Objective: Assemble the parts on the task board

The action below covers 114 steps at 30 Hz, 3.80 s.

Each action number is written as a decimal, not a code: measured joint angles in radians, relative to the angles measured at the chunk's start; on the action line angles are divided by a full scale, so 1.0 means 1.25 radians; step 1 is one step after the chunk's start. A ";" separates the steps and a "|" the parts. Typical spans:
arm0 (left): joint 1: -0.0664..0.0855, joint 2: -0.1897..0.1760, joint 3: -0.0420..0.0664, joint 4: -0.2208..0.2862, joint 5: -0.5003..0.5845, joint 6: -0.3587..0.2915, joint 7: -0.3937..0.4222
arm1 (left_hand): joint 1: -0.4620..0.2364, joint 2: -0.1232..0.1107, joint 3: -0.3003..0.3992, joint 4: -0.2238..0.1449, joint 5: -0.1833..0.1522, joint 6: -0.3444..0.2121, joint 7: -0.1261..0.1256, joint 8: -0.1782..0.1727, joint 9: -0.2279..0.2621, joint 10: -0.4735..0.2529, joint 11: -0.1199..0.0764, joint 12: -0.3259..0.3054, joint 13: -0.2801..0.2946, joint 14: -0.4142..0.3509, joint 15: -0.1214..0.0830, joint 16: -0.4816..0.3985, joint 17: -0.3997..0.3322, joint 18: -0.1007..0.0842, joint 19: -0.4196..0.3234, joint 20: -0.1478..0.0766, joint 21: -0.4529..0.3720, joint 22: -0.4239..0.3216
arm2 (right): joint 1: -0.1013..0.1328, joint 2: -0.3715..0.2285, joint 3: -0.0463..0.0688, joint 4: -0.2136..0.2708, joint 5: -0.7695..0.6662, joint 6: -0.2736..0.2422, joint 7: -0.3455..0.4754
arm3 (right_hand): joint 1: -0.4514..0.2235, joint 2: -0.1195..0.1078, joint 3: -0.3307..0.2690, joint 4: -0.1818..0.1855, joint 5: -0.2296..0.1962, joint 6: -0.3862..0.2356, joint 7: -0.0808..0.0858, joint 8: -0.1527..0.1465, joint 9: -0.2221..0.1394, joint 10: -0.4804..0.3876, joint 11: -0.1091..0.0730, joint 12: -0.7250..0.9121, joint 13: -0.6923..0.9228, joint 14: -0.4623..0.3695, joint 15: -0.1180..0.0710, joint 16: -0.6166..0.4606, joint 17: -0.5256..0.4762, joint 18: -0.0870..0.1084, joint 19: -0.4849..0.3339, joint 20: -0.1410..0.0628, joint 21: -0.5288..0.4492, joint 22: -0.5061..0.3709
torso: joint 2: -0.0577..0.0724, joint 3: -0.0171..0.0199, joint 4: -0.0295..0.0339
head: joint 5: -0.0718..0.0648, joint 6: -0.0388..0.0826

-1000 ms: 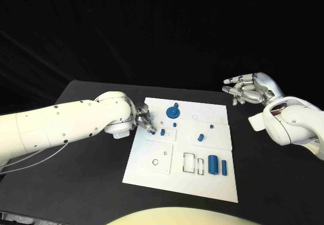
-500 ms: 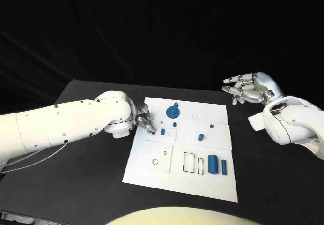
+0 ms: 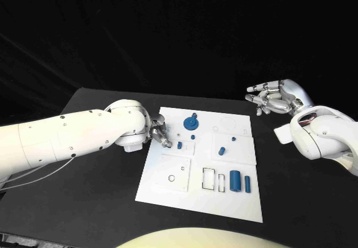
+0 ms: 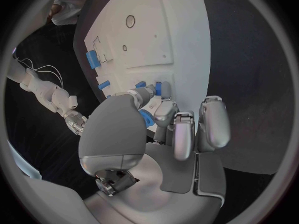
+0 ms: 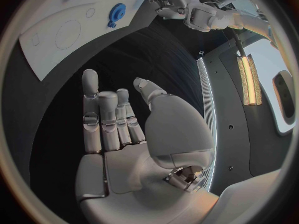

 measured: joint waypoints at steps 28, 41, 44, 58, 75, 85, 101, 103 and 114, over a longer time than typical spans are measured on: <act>0.001 0.020 0.001 -0.029 0.026 0.003 -0.017 | -0.031 0.014 0.034 -0.021 0.003 0.000 -0.003 0.006 0.002 0.003 0.003 0.000 0.002 0.000 0.000 0.000 0.000 0.000 0.000 0.000 0.000 0.000 | 0.000 0.000 0.000 0.009 0.000 0.000 0.001 | 0.000 0.000 -0.002 0.002 0.001 -0.002 0.002 0.000 0.000 -0.006 0.000 0.000 -0.004 0.000 0.000 0.000 -0.002 0.000 0.000 0.000 0.000 -0.001 | 0.000 0.0006 -0.0004 | 0.000 -0.002; 0.003 0.027 0.002 -0.033 0.028 0.008 -0.024 | -0.062 0.033 0.049 -0.036 0.003 0.003 -0.003 0.017 0.004 0.018 -0.004 0.025 0.046 0.003 -0.003 0.000 0.000 0.000 0.009 -0.003 0.012 0.000 | 0.000 0.000 0.000 0.012 0.000 0.000 0.001 | 0.004 0.004 -0.004 0.000 0.004 -0.002 0.002 0.000 0.000 -0.006 0.000 0.000 -0.007 0.000 0.000 -0.003 -0.003 0.000 0.000 0.000 -0.003 -0.002 | 0.000 0.0002 0.0000 | -0.001 -0.001; 0.003 0.028 0.002 -0.035 0.027 0.008 -0.025 | -0.069 0.037 0.050 -0.037 0.003 0.003 -0.003 0.017 0.004 0.022 -0.002 0.034 0.059 0.003 -0.004 0.000 0.000 0.000 0.009 -0.003 0.017 0.000 | 0.000 -0.001 0.000 0.012 0.000 0.000 0.001 | 0.004 0.004 -0.004 0.000 0.004 -0.002 0.002 0.000 0.000 -0.006 0.000 0.000 -0.007 0.000 0.000 -0.003 -0.003 0.000 0.000 0.000 -0.003 -0.002 | 0.000 0.0001 0.0000 | -0.001 -0.001; 0.003 0.032 0.002 -0.036 0.024 0.008 -0.026 | -0.113 0.045 0.078 -0.065 0.000 0.017 -0.011 0.026 0.003 0.040 -0.006 0.065 0.117 0.003 -0.009 0.000 0.000 0.000 0.017 -0.006 0.027 0.000 | 0.000 -0.001 0.000 0.013 0.000 0.000 0.002 | 0.011 0.004 -0.004 0.000 0.028 -0.005 0.005 0.006 0.000 -0.009 0.003 0.000 -0.015 -0.003 0.003 -0.003 -0.005 0.000 0.000 0.000 -0.006 -0.007 | 0.000 0.0001 0.0001 | -0.001 -0.003; 0.004 0.034 0.002 -0.036 0.016 0.011 -0.026 | -0.134 0.060 0.088 -0.075 0.000 0.021 -0.010 0.029 -0.003 0.054 -0.009 0.083 0.155 0.003 -0.015 0.000 0.000 -0.008 0.023 -0.012 0.038 0.000 | 0.000 -0.002 0.000 0.013 0.000 0.000 0.002 | 0.011 0.004 -0.004 0.000 0.037 -0.005 0.005 0.006 0.000 -0.011 0.001 0.000 -0.020 -0.003 0.003 -0.003 -0.007 0.000 0.000 0.000 -0.009 -0.008 | 0.000 0.0001 0.0001 | -0.002 -0.004; 0.003 0.033 0.002 -0.033 0.002 0.014 -0.025 | -0.134 0.060 0.084 -0.080 0.003 0.022 -0.010 0.028 -0.006 0.059 -0.008 0.084 0.163 0.003 -0.015 0.000 0.000 -0.007 0.029 -0.012 0.043 0.000 | 0.000 -0.002 0.000 0.013 0.000 0.000 0.002 | 0.011 0.004 -0.004 0.000 0.040 -0.005 0.005 0.006 0.000 -0.011 0.001 0.000 -0.020 -0.003 0.003 -0.003 -0.007 0.000 0.000 0.000 -0.009 -0.009 | 0.000 0.0001 0.0002 | -0.001 -0.005; 0.002 0.030 0.002 -0.026 -0.020 0.018 -0.022 | -0.134 0.060 0.083 -0.083 0.003 0.029 -0.008 0.029 -0.009 0.066 -0.009 0.096 0.183 0.000 -0.017 0.000 0.000 -0.007 0.029 -0.011 0.050 0.000 | 0.000 -0.001 0.000 0.012 0.000 0.000 0.002 | 0.011 0.004 -0.004 0.000 0.040 -0.008 0.002 0.009 0.000 -0.011 0.001 0.000 -0.021 -0.003 0.003 -0.003 -0.007 0.000 0.000 0.000 -0.009 -0.009 | 0.000 -0.0004 0.0003 | 0.000 -0.004; 0.002 0.029 0.002 -0.025 -0.021 0.018 -0.022 | -0.134 0.060 0.083 -0.083 0.002 0.029 -0.008 0.029 -0.009 0.066 -0.009 0.096 0.183 0.000 -0.017 0.000 0.000 -0.007 0.029 -0.012 0.050 0.000 | 0.000 -0.001 0.000 0.012 0.000 0.000 0.002 | 0.011 0.004 -0.004 0.000 0.040 -0.008 0.002 0.009 0.000 -0.011 0.001 0.000 -0.021 -0.003 0.003 -0.003 -0.007 0.000 0.000 0.000 -0.009 -0.009 | 0.000 -0.0004 0.0003 | 0.000 -0.004; 0.002 0.027 0.002 -0.021 -0.029 0.017 -0.020 | -0.134 0.060 0.080 -0.086 0.000 0.031 -0.006 0.029 -0.009 0.071 -0.008 0.102 0.195 0.000 -0.017 0.000 0.000 -0.019 0.031 -0.014 0.056 0.001 | 0.000 -0.001 0.000 0.012 -0.001 0.000 0.003 | 0.011 0.004 -0.004 0.000 0.044 -0.008 0.002 0.009 0.000 -0.011 0.001 0.000 -0.021 -0.003 0.003 -0.003 -0.008 0.000 0.000 0.000 -0.009 -0.009 | 0.000 0.0000 -0.0002 | 0.001 -0.005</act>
